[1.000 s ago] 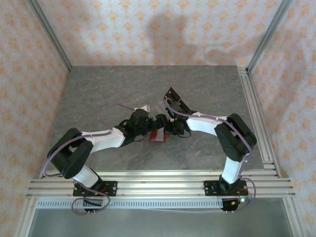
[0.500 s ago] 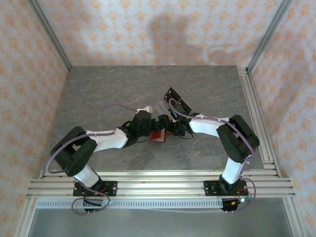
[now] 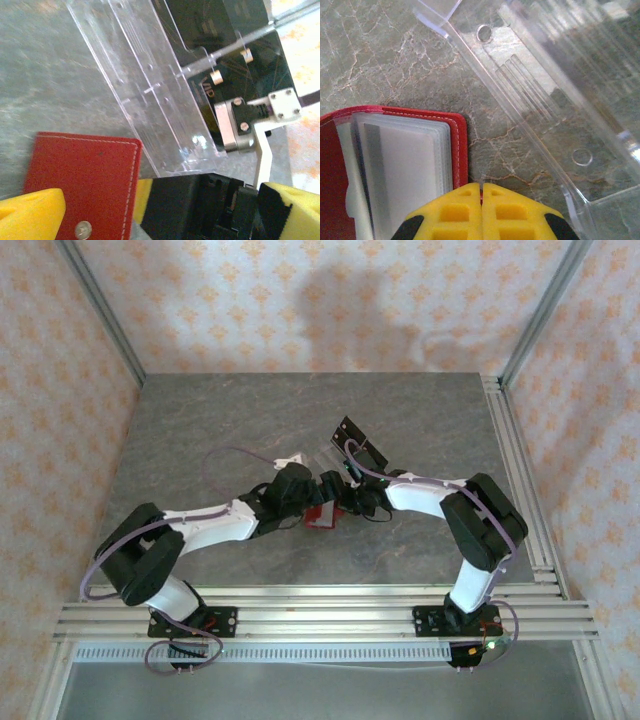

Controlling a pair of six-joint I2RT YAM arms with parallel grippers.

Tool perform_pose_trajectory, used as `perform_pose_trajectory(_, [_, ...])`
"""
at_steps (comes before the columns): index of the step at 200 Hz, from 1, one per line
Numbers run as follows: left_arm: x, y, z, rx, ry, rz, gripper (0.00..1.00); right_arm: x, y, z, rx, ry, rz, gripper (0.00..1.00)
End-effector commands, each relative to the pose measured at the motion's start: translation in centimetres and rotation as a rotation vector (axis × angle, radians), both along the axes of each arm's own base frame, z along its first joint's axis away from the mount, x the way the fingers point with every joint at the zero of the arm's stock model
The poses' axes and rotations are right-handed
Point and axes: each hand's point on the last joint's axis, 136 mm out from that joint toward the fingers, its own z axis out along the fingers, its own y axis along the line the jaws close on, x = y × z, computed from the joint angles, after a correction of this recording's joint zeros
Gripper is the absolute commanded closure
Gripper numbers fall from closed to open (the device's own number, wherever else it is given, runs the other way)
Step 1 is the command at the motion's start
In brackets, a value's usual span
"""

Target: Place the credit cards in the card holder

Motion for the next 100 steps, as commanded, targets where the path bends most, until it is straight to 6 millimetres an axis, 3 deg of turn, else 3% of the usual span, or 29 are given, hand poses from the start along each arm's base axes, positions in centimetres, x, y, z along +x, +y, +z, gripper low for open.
perform_pose_trajectory(1, [0.3, 3.3, 0.6, 0.165, 0.004, 0.056, 0.0, 0.0, -0.9, 0.3, -0.011, -0.009, -0.013, 1.0])
perform_pose_trajectory(35, [0.6, 5.6, 1.8, 0.243, -0.01, 0.098, 0.0, 0.0, -0.9, 0.4, -0.015, -0.008, -0.01, 1.0])
perform_pose_trajectory(69, [-0.5, 9.3, 1.1, 0.384, 0.057, 0.111, 0.0, 0.0, -0.9, 0.4, -0.017, -0.004, 0.001, 1.0])
perform_pose_trajectory(100, [-2.1, 9.5, 0.0, 0.458, 0.104, -0.03, 0.0, 0.1, -0.7, 0.6, -0.015, -0.002, 0.009, 1.0])
